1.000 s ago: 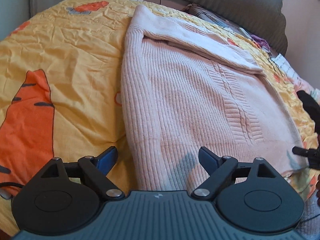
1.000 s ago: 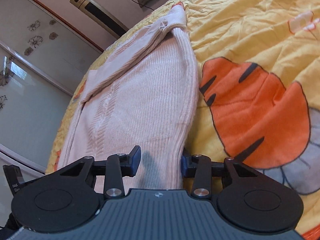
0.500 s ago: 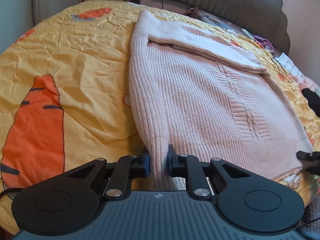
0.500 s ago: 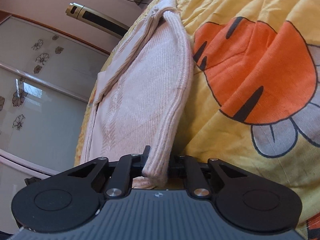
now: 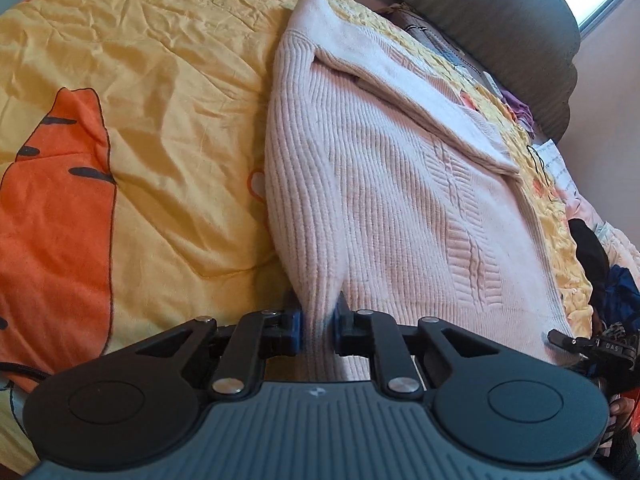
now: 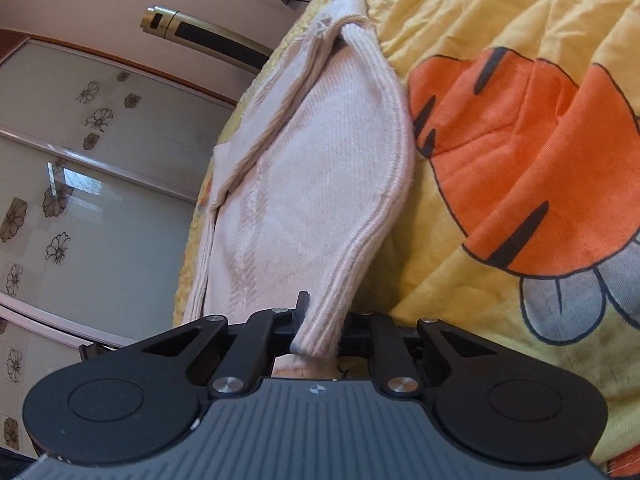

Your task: Fold small clothes

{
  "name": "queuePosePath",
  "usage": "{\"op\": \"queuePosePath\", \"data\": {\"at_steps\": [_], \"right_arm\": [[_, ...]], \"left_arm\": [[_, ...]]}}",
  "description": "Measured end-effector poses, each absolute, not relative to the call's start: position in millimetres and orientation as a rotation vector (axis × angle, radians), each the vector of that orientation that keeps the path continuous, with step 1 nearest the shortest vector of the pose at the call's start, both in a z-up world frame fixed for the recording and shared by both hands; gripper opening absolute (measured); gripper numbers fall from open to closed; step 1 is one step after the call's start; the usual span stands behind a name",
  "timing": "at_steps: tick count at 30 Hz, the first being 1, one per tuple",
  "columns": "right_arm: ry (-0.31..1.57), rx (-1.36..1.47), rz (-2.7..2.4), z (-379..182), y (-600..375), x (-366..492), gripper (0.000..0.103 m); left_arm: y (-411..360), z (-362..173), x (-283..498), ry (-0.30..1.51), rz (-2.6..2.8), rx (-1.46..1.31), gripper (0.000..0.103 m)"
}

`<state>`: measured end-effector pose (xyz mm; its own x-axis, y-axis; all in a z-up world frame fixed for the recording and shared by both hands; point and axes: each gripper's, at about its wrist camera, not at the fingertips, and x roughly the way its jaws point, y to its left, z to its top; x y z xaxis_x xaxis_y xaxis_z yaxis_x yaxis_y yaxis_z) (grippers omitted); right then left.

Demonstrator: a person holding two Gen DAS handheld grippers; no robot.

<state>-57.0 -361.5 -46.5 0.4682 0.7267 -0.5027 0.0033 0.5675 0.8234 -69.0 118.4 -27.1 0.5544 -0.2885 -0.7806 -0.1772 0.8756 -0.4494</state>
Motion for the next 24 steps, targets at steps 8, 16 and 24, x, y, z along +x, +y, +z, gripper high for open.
{"op": "queuePosePath", "data": {"at_steps": [8,16,24], "right_arm": [[0.980,0.961,0.521,-58,-370,-45,0.022],[0.926,0.948,0.567,-39,-368,-41,0.012],[0.686,0.977,0.726,24,-369,33,0.013]], "left_arm": [[105,-23,-60,0.999,-0.065,-0.451,0.015],[133,11,-48,0.932,-0.158,-0.610,0.013],[186,52,42,0.723,-0.190,-0.846,0.013]]}}
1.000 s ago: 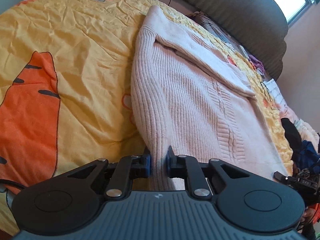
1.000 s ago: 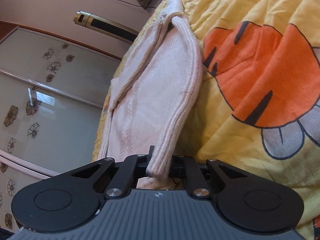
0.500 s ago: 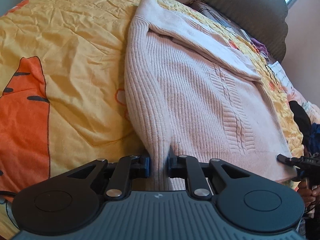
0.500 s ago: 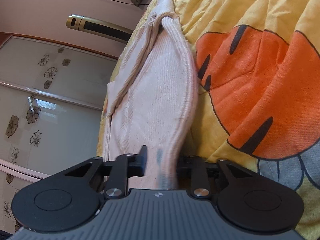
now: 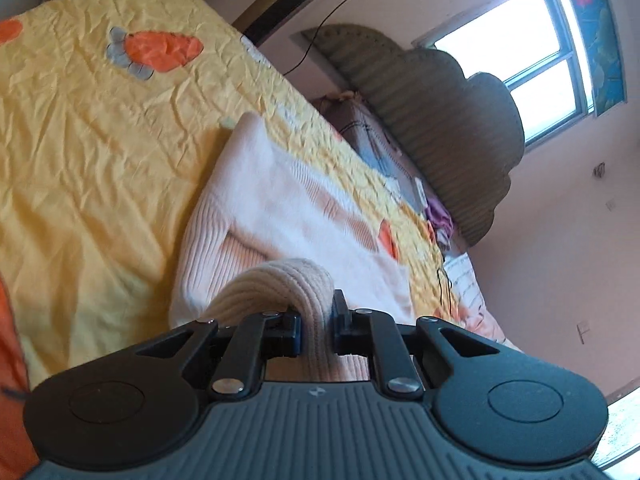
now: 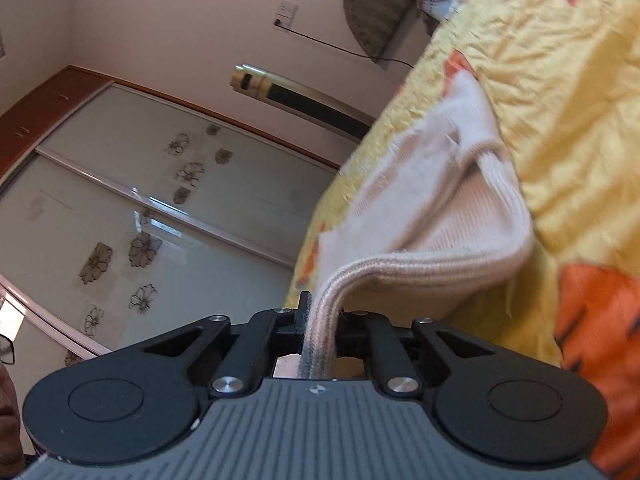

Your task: Fold small clothes

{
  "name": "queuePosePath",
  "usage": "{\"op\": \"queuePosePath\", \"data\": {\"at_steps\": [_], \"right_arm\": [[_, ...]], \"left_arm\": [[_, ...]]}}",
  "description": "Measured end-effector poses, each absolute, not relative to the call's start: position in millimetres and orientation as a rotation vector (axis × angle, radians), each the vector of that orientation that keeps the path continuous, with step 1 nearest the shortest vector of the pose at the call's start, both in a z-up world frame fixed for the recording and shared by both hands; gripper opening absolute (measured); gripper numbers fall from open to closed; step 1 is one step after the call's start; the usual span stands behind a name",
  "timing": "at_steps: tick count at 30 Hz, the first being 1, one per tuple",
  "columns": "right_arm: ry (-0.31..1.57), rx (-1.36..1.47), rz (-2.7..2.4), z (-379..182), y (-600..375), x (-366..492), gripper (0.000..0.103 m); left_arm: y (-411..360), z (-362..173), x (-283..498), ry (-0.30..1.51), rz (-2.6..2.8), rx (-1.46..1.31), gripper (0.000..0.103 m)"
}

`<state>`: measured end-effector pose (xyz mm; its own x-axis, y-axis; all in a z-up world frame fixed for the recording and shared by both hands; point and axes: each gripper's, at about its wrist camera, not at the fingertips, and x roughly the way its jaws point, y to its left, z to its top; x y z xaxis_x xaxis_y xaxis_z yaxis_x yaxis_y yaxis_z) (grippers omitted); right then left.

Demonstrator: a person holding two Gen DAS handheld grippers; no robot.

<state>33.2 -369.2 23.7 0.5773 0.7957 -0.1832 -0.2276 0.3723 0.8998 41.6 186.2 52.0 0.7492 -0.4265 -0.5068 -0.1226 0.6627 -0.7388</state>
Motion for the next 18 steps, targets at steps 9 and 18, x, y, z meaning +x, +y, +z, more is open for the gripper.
{"op": "queuePosePath", "data": {"at_steps": [9,18], "right_arm": [[0.642,0.971,0.605,22,-354,229,0.013],[0.770,1.079,0.446,-43,-343,297,0.046]], "left_arm": [[191,15,226,0.738,-0.036,-0.759,0.014],[209,18,249,0.678,-0.135,-0.907,0.073]]}}
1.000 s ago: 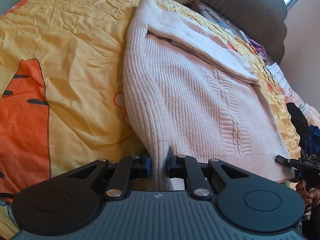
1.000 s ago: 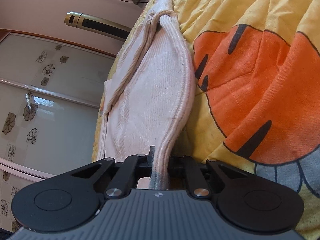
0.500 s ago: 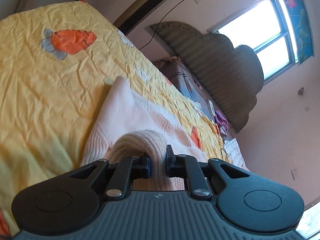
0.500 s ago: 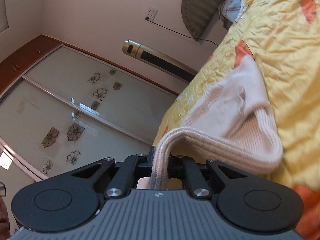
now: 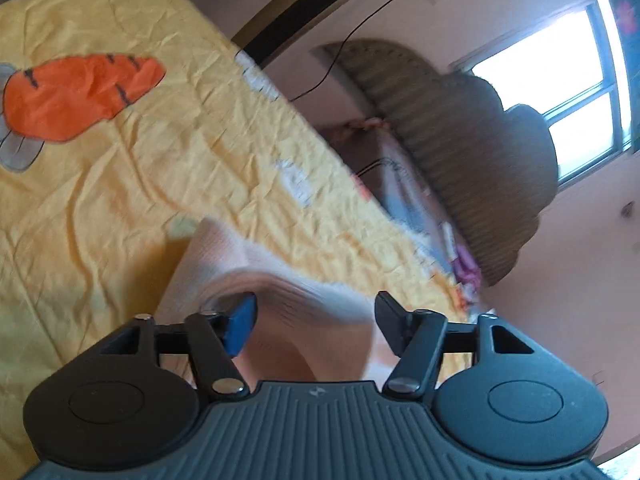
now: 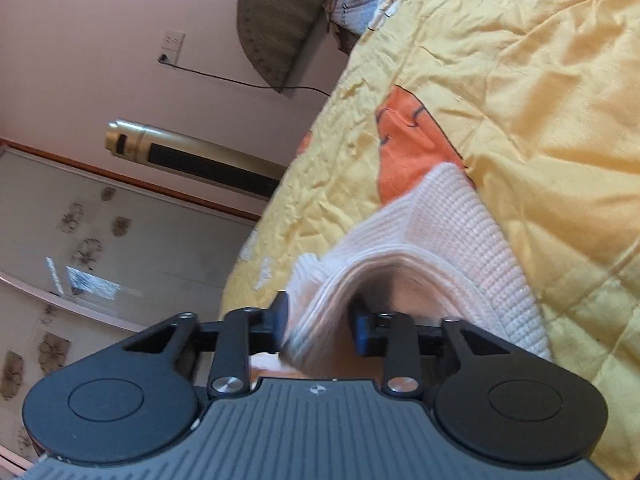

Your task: Fold small clothes

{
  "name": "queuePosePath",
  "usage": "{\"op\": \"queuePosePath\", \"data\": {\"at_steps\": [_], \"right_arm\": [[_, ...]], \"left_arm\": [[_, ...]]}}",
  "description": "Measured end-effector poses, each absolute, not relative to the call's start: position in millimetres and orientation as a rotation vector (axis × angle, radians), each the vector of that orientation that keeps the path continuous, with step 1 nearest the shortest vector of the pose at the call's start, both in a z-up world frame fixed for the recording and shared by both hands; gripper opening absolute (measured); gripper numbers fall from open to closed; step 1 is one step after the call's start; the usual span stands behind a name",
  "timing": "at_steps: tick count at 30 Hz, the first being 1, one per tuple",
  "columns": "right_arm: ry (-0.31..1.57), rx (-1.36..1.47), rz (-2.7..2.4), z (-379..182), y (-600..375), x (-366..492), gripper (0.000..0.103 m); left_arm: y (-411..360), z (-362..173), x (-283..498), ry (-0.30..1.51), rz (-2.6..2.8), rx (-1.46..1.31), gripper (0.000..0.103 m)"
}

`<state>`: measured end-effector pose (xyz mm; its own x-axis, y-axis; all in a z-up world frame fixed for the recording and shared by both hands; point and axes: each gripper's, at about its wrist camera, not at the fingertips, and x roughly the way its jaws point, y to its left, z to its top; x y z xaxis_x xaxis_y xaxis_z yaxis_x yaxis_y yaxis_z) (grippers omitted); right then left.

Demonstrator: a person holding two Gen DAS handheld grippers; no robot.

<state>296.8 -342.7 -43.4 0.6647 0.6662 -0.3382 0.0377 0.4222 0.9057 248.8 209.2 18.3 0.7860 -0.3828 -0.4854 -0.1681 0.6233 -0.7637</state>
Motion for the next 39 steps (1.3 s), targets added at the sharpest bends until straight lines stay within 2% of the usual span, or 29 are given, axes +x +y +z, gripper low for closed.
{"op": "queuePosePath", "data": {"at_steps": [1,3,6,8,12,14,16,19,23,27,28,31,33,37,38,39], "right_arm": [[0.733,1.109,0.461,-41,-348,297,0.053],[0.677,1.170,0.471,-36,-359,299,0.063],[0.670,1.182,0.474,-30,-365,305,0.064],[0.683,1.113,0.461,-22,-366,304,0.064],[0.746,0.784,0.334,-6,-358,287,0.064],[0.772,0.611,0.282,-2,-353,271,0.065],[0.792,0.510,0.262,-7,-353,252,0.067],[0.848,0.513,0.253,-22,-364,223,0.068],[0.776,0.667,0.243,-25,-380,173,0.069],[0.726,0.870,0.242,-38,-379,117,0.077],[0.742,0.899,0.245,-43,-375,111,0.077],[0.739,0.887,0.247,-47,-356,109,0.076],[0.730,0.895,0.249,-46,-348,121,0.077],[0.701,0.924,0.204,-50,-337,151,0.082],[0.684,0.914,0.195,-50,-333,155,0.083],[0.669,0.909,0.176,-50,-329,159,0.083]], "left_arm": [[211,26,249,0.632,-0.140,-0.902,0.080],[214,33,256,0.626,-0.130,-0.885,0.080],[211,29,254,0.649,-0.057,-0.813,0.080],[200,25,248,0.683,0.070,-0.640,0.080],[160,17,212,0.631,0.204,-0.271,0.080],[150,9,190,0.635,0.214,-0.228,0.080],[151,-1,171,0.675,0.180,-0.302,0.080],[162,-15,142,0.720,0.220,-0.474,0.080],[168,-30,92,0.630,0.290,-0.760,0.080],[157,-45,70,0.578,0.303,-0.954,0.081],[153,-45,72,0.571,0.302,-0.971,0.083],[144,-43,87,0.593,0.279,-1.002,0.084],[141,-42,101,0.609,0.237,-1.013,0.092],[145,-53,121,0.579,0.255,-1.072,0.094],[145,-52,127,0.580,0.260,-1.061,0.094],[146,-52,130,0.588,0.280,-1.049,0.068]]}}
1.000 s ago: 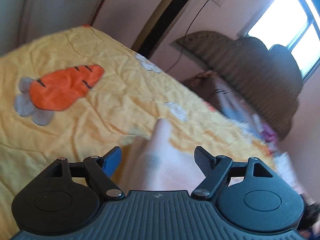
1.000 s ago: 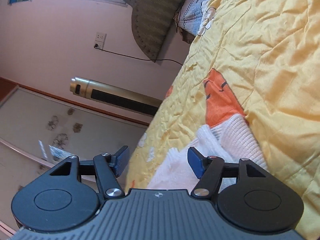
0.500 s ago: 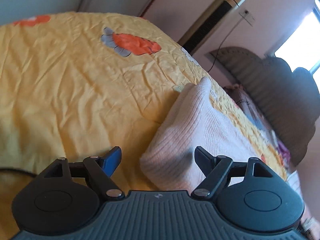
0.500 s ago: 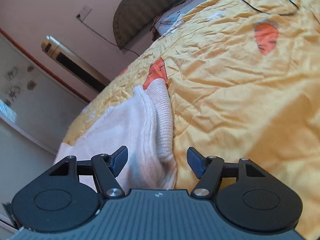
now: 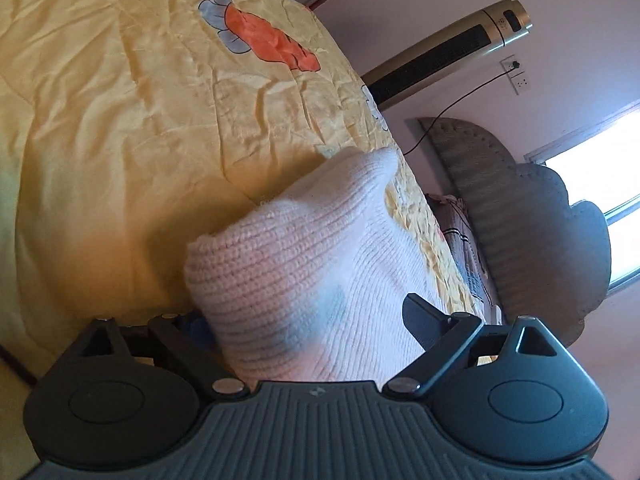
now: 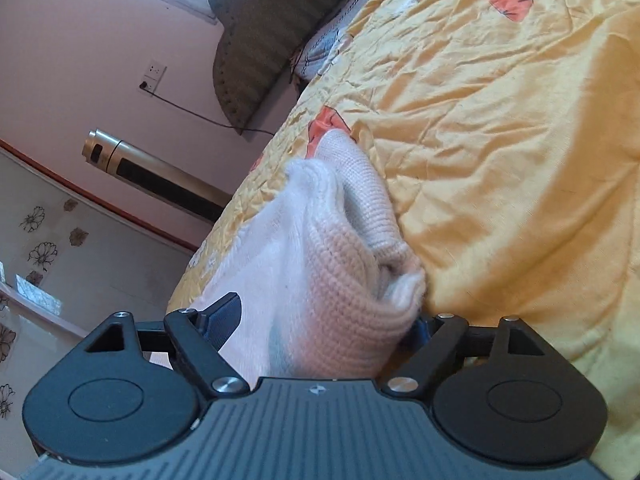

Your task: Fold small clothes

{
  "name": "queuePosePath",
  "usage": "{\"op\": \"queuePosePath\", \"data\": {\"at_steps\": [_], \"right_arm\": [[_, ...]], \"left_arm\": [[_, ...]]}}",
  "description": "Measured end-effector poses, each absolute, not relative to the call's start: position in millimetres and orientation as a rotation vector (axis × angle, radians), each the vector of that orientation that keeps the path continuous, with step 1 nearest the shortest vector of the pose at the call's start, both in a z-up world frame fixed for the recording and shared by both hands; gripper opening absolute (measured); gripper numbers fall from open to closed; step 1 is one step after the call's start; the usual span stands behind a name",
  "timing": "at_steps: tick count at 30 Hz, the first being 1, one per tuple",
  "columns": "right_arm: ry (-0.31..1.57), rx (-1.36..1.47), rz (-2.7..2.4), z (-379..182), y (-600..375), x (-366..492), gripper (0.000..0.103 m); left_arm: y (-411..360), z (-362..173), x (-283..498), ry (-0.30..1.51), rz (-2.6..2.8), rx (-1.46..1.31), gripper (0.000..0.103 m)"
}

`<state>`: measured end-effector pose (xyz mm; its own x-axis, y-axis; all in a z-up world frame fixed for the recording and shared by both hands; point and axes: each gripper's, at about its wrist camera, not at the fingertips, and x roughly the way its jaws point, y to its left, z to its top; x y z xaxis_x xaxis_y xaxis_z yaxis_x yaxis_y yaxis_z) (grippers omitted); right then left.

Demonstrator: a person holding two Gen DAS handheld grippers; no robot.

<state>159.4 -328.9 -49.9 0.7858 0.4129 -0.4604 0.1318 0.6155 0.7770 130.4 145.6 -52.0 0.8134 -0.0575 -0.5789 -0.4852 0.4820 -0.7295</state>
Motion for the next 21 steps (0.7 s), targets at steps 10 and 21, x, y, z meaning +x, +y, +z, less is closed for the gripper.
{"op": "queuePosePath", "data": {"at_steps": [10,21], "right_arm": [[0.650,0.939,0.129,-39,-317,165,0.030],[0.681,1.027,0.254,-14,-333,71,0.030]], "left_arm": [[145,-10,130,0.609,0.204,-0.920,0.017],[164,3,25,0.708,0.145,-0.945,0.017]]}}
